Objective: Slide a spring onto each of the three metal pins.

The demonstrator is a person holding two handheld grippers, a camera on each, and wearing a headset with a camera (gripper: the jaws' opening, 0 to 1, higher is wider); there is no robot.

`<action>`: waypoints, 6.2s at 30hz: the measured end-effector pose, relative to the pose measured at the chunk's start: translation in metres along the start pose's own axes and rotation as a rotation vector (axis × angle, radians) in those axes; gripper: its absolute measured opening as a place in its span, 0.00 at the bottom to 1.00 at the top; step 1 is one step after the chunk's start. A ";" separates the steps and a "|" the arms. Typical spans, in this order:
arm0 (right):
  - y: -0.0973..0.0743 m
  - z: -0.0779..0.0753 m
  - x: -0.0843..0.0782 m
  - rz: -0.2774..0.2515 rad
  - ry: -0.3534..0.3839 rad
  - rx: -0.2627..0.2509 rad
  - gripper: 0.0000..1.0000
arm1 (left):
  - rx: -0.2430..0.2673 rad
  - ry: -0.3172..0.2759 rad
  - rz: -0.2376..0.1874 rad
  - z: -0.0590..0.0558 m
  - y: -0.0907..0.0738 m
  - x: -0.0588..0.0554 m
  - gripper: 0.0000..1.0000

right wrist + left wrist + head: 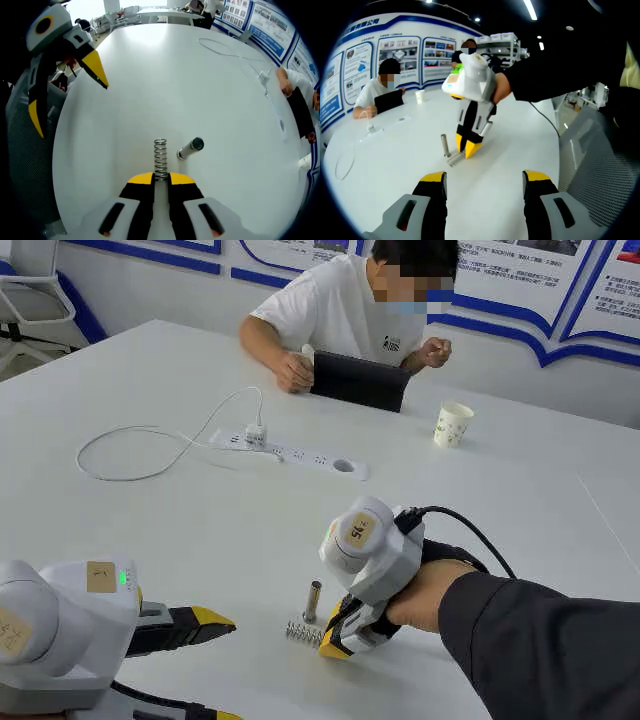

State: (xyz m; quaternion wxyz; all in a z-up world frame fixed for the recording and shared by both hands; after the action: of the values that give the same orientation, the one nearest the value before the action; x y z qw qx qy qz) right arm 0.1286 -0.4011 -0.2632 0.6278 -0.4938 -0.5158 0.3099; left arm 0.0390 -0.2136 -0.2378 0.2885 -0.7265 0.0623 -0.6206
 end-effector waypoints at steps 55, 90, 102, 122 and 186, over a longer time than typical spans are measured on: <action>-0.072 0.080 0.017 -0.039 -0.270 0.080 0.11 | -0.117 0.157 -0.011 -0.011 0.020 0.016 0.24; -0.068 0.088 0.010 -0.032 -0.291 0.092 0.14 | -0.172 0.179 -0.034 -0.020 0.020 0.022 0.10; -0.072 0.087 0.014 -0.049 -0.299 0.084 0.12 | -0.164 0.169 -0.031 -0.017 0.021 0.020 0.10; -0.087 0.091 0.036 -0.118 -0.311 0.086 0.12 | -0.155 0.153 -0.030 -0.016 0.022 0.018 0.10; -0.106 0.057 0.032 -0.073 -0.274 0.029 0.12 | -0.021 0.019 -0.027 -0.006 0.011 0.004 0.60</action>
State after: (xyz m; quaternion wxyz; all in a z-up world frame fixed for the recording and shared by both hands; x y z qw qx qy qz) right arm 0.0706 -0.3893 -0.1542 0.5694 -0.4185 -0.6097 0.3589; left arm 0.0370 -0.2265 -0.2389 0.2720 -0.7244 0.0618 -0.6304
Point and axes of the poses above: the centre of the closed fingertips' face, and the gripper's own axes: y roughly forward along the fingers, z roughly to its left, x roughly out of its top, the point moved 10 cm from there along -y, roughly backward along the fingers, and after that the axes turned 4 degrees about z, right-handed, at the moved point
